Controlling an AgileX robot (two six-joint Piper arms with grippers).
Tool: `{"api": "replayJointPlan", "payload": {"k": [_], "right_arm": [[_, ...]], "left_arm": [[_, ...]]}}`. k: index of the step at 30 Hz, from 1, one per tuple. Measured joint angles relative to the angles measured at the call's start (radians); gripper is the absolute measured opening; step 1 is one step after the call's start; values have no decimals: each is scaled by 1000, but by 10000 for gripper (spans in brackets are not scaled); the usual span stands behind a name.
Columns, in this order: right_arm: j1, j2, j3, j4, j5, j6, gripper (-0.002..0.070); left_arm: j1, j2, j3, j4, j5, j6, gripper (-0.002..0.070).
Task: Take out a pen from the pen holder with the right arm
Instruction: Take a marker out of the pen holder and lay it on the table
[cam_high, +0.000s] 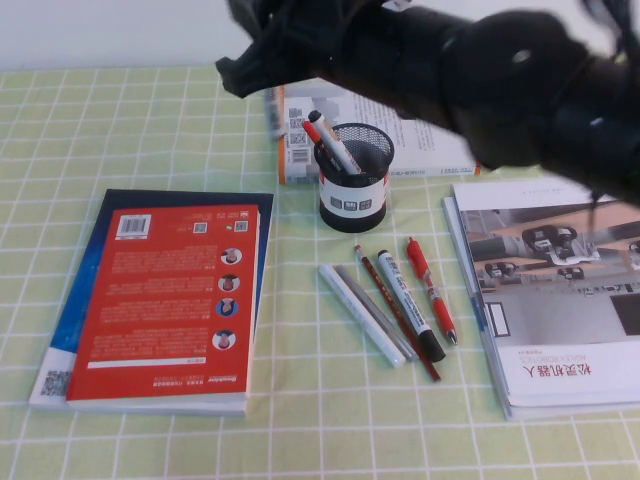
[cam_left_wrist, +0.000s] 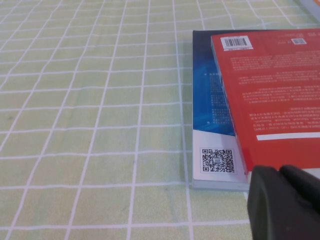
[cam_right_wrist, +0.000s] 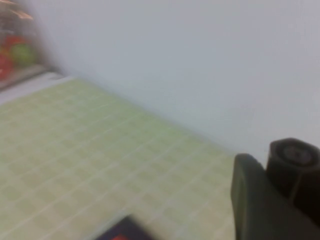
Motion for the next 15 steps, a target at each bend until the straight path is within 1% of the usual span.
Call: {"api": "replayJointPlan", "payload": {"k": [1, 3, 4, 7, 11, 15], "right_arm": [[-17, -10, 0, -70, 87, 96, 97], [-45, -23, 0, -197, 198, 285, 97], [-60, -27, 0, -272, 278, 410, 97], [-95, -27, 0, -484, 448, 656, 97], [-107, -27, 0, -697, 597, 885, 97], [-109, -27, 0, -843, 663, 1040, 97]], "left_arm": [[0, 0, 0, 0, 0, 0, -5], [0, 0, 0, 0, 0, 0, -5], [0, 0, 0, 0, 0, 0, -5], [0, 0, 0, 0, 0, 0, -5], [0, 0, 0, 0, 0, 0, -5], [0, 0, 0, 0, 0, 0, -5]]}}
